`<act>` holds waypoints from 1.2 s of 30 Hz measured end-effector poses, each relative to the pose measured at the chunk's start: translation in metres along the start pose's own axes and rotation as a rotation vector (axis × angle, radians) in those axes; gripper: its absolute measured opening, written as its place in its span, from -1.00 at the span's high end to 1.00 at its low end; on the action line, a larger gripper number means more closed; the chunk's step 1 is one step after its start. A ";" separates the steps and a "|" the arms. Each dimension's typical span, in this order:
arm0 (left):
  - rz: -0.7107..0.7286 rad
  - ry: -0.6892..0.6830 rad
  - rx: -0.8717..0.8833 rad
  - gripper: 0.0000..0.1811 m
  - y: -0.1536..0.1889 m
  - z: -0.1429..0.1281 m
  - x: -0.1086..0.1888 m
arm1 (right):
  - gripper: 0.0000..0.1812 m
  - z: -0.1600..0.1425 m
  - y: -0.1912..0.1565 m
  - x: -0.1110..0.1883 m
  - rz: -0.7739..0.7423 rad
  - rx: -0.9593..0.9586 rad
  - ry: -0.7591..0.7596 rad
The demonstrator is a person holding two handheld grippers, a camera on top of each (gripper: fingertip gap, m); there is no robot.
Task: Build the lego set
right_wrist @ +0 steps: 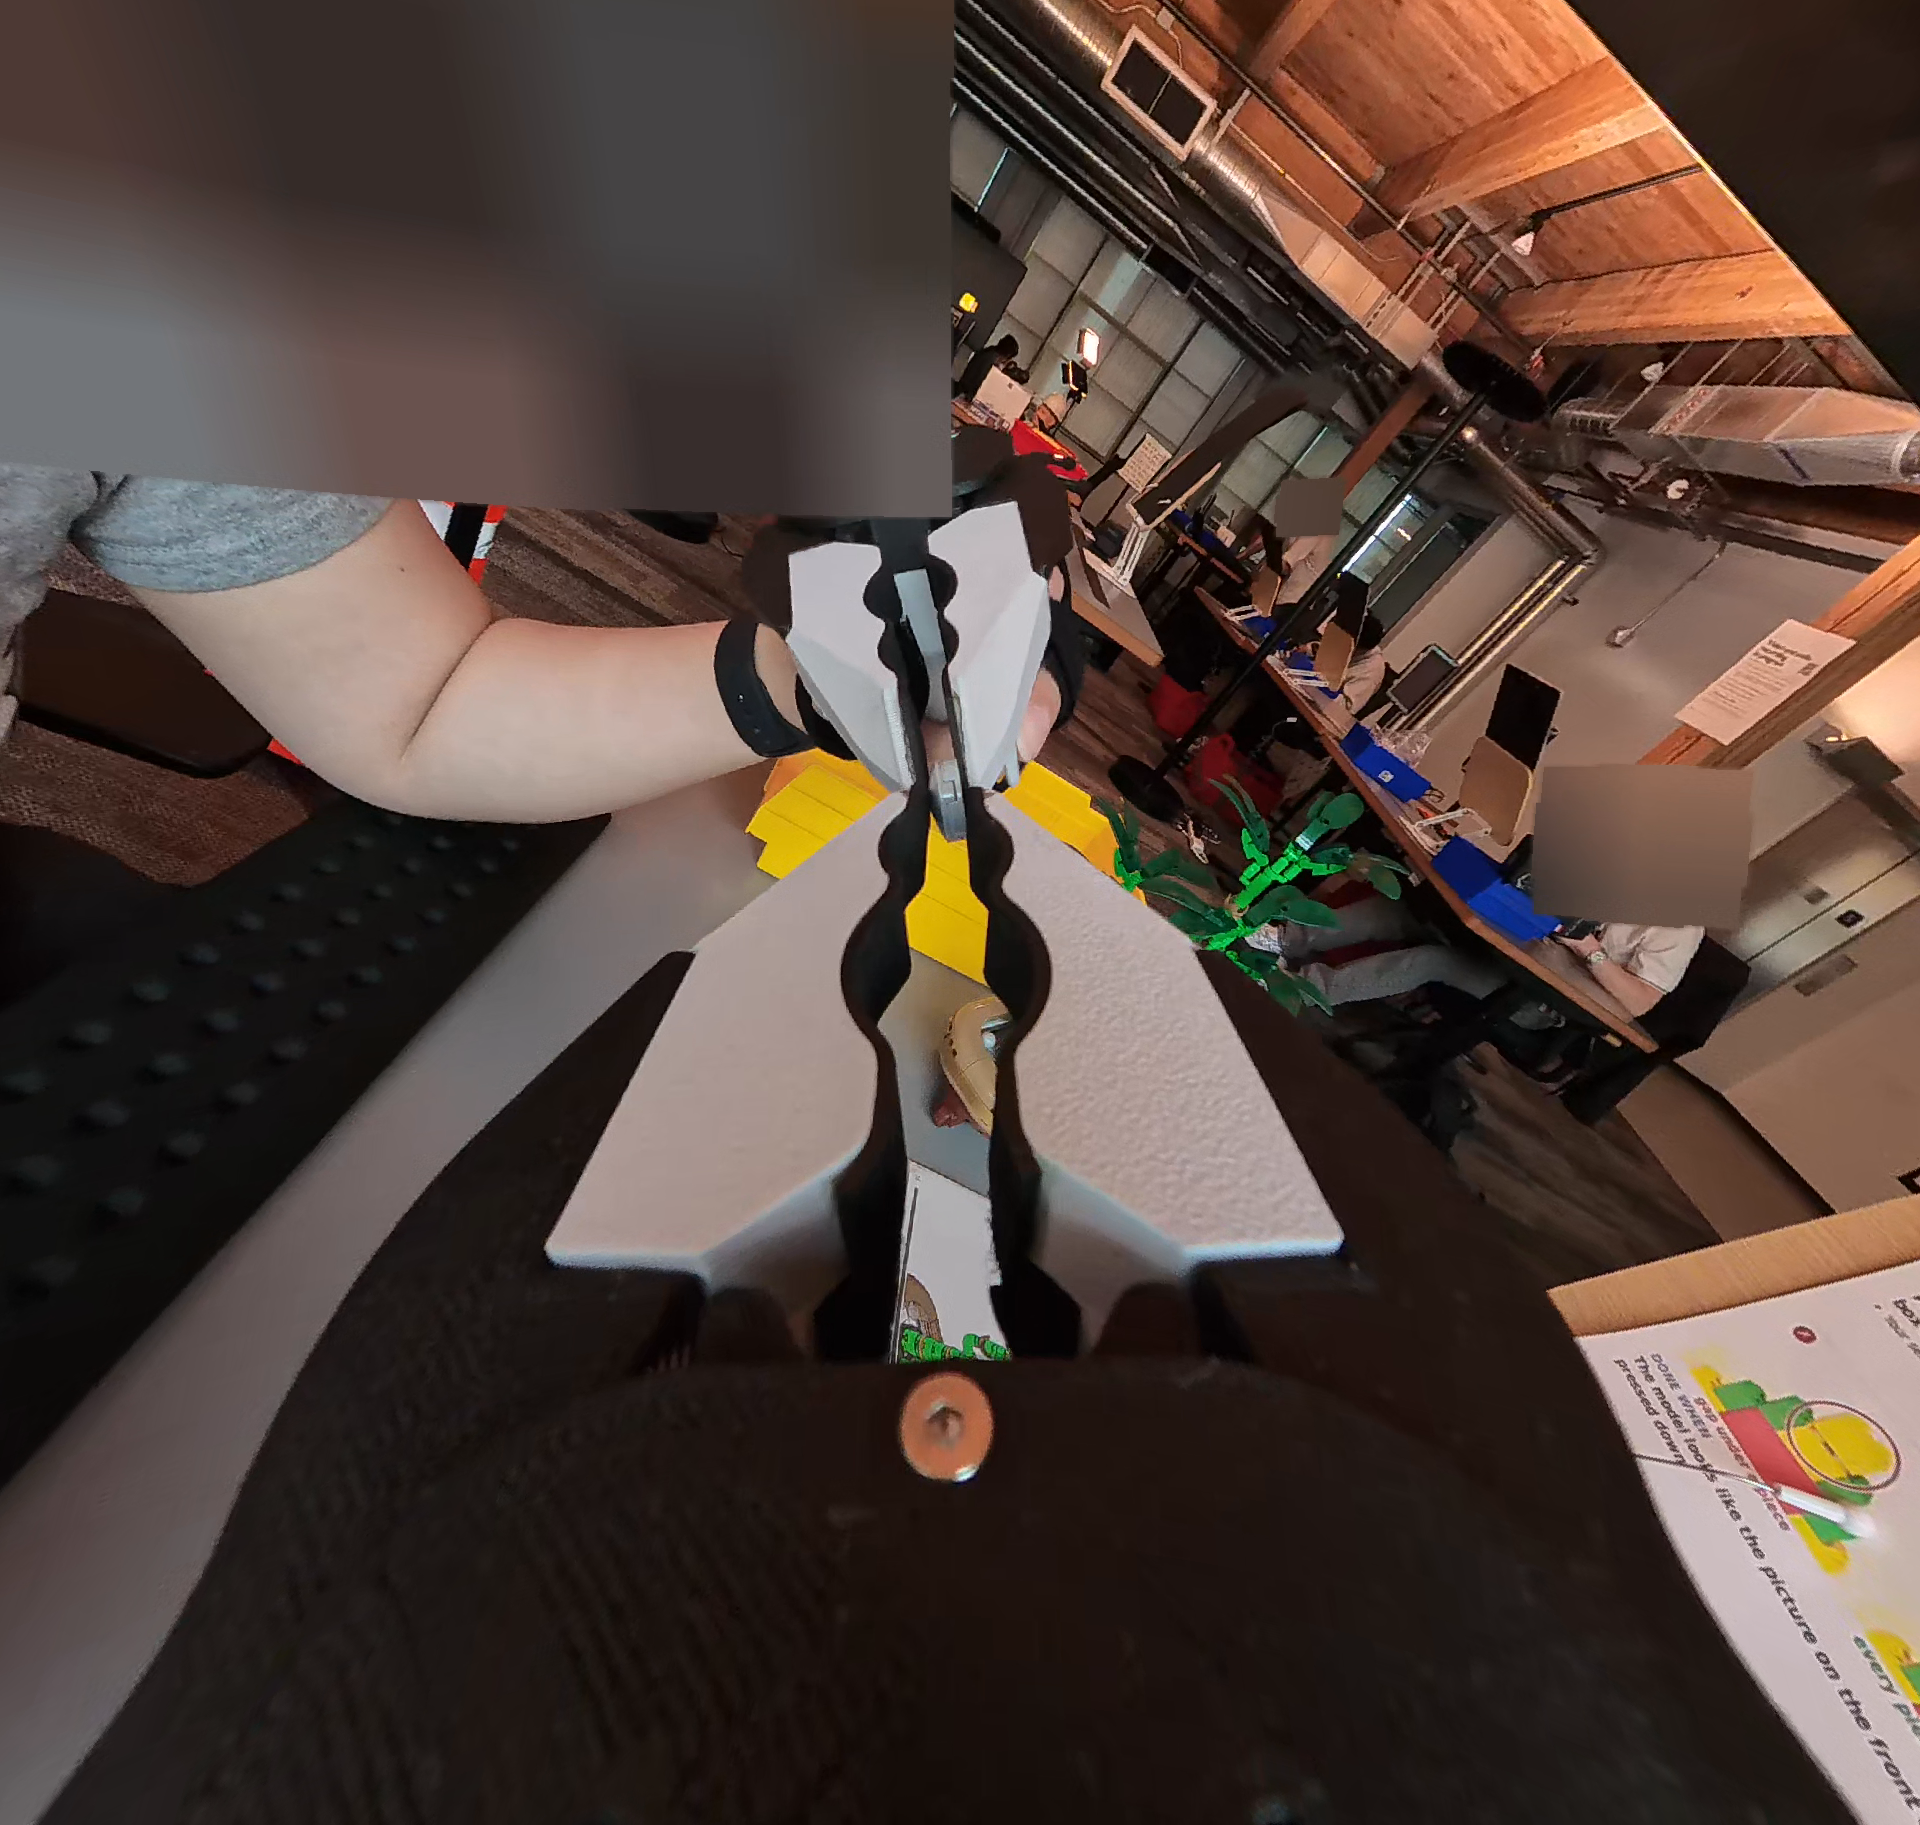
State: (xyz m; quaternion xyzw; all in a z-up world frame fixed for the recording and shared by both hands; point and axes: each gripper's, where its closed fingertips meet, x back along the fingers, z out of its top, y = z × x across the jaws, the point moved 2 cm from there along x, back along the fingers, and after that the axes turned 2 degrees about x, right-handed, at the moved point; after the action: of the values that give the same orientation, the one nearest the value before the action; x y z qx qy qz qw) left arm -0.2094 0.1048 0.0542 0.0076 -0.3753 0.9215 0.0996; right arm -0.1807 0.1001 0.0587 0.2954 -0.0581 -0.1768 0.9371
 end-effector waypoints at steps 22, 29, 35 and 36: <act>-0.049 -0.053 0.008 0.96 0.007 -0.007 -0.007 | 0.94 -0.005 -0.005 0.003 0.024 0.033 -0.124; -0.079 -0.077 0.064 0.96 0.007 -0.012 -0.008 | 0.94 -0.010 -0.004 0.004 0.044 0.006 -0.108; -0.077 -0.006 0.142 0.96 0.000 -0.008 -0.004 | 0.93 -0.010 0.001 0.005 0.035 -0.082 -0.059; -0.074 -0.010 0.140 0.96 -0.001 -0.009 -0.004 | 0.94 -0.011 0.002 0.006 0.031 -0.075 -0.062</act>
State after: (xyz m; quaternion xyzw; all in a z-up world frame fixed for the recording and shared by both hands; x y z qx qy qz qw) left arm -0.2051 0.1108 0.0480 0.0329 -0.3099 0.9412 0.1308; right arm -0.1723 0.1056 0.0504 0.2536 -0.0852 -0.1732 0.9478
